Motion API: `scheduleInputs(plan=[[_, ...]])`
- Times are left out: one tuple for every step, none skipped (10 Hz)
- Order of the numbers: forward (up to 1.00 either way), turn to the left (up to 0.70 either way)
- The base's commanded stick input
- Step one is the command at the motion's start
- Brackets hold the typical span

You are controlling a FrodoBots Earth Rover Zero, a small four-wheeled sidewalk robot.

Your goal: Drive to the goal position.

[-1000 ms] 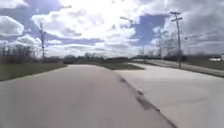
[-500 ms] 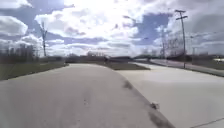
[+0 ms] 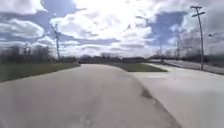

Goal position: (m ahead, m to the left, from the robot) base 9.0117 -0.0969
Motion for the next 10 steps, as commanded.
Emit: scheduleInputs(plan=[[1.0,0.0],[1.0,0.0],[1.0,0.0],[1.0,0.0],[1.0,-0.2],[1.0,-0.27],[1.0,-0.27],[1.0,0.0],[1.0,0.0],[1.0,0.0]])
